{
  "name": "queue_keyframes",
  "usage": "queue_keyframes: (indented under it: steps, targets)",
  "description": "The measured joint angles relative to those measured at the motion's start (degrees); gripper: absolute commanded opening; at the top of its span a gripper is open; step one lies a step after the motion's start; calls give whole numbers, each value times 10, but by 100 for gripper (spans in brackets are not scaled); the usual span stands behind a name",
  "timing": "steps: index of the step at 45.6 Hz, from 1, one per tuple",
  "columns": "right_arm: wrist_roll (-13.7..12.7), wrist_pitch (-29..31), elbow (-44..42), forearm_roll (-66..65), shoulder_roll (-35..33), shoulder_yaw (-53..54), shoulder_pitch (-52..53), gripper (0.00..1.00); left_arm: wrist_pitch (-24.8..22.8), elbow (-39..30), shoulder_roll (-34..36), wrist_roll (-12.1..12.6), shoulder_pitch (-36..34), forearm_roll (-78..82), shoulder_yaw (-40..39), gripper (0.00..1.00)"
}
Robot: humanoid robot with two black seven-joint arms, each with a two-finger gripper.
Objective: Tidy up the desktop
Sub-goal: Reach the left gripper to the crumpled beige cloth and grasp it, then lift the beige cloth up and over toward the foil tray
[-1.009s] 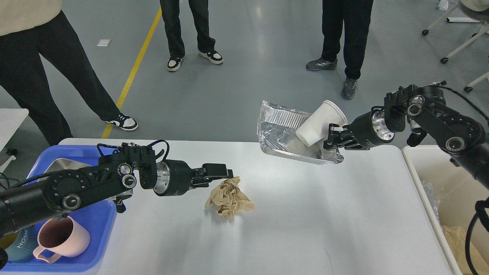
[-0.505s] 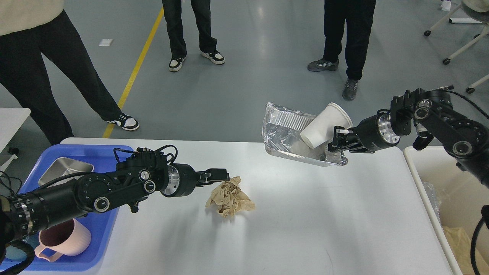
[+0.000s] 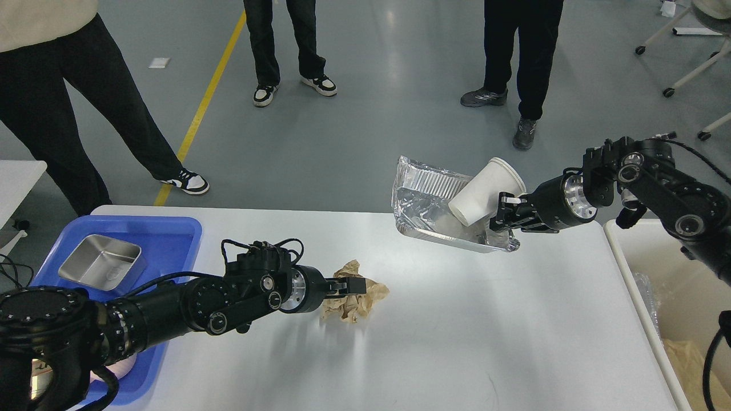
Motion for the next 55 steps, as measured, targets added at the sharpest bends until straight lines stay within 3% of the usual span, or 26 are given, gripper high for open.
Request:
queue_keyframes:
  steps: [13,31,34,35,36,37,40,55]
  targets:
    - [2,0,1,0,0,11,-10,0,5,51,-43,0,2,1,9,84]
    - [3,0,3,0,-1,16,-13,0,5,58,-64,9,-5,7,42,51]
    - [3,0,6,0,-1,16,-14,0,5,60,-66,12,-6,7,50,40]
    - [3,0,7,0,-1,16,-14,0,5,62,-67,13,-6,7,52,33]
    - [3,0,8,0,-1,16,-14,0,5,63,-67,14,-6,7,55,16]
    - [3,0,8,0,-1,17,-14,0,5,66,-68,15,-6,7,58,10]
    - [3,0,9,0,-1,19,-15,0,5,68,-69,17,-6,8,62,2]
    - [3,0,10,0,-1,21,-18,0,-21,60,-75,18,-18,4,61,0]
